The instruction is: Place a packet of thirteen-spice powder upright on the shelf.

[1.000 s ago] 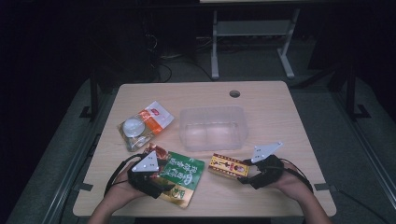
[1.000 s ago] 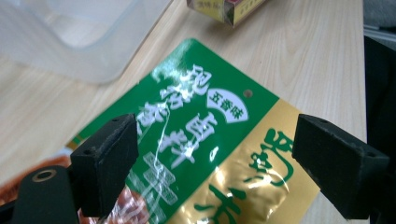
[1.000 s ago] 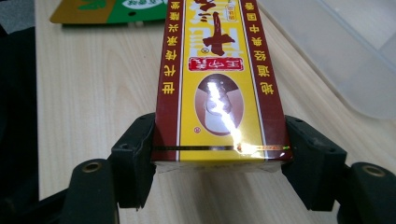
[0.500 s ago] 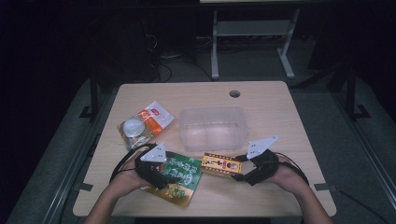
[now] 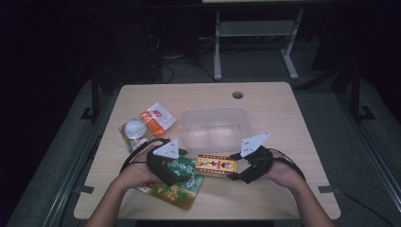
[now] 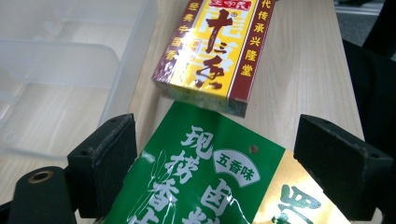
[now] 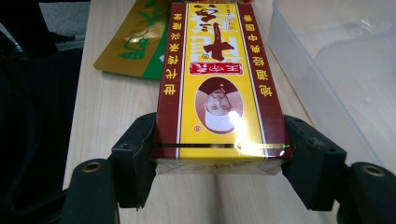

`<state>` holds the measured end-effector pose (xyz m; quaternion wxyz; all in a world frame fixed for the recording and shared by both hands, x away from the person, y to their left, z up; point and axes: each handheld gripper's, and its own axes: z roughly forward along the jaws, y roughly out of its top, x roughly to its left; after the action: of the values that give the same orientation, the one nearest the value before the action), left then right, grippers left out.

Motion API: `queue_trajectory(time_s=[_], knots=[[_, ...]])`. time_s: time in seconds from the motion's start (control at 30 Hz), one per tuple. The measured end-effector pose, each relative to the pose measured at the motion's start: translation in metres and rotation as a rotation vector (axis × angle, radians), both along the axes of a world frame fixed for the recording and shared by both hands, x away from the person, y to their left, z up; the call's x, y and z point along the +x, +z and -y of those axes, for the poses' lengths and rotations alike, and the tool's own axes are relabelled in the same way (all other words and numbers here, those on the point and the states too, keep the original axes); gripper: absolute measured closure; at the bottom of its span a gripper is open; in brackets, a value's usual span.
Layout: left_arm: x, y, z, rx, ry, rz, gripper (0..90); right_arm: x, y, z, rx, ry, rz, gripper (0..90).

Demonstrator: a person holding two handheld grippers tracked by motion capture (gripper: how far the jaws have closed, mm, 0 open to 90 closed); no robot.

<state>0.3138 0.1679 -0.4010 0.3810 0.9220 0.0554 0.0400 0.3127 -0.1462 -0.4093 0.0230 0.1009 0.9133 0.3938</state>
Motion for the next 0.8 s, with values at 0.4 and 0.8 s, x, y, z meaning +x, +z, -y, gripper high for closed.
queue_trajectory(time_s=[0.4,0.8], knots=[[0.005,-0.005,0.013,0.020,-0.052,-0.009,12.7,0.007,0.007,-0.019,-0.005,0.079,0.006,32.4],[0.001,-0.007,0.018,-0.031,-0.098,-0.057,18.3,0.000,0.011,-0.025,0.036,0.114,-0.001,32.3]])
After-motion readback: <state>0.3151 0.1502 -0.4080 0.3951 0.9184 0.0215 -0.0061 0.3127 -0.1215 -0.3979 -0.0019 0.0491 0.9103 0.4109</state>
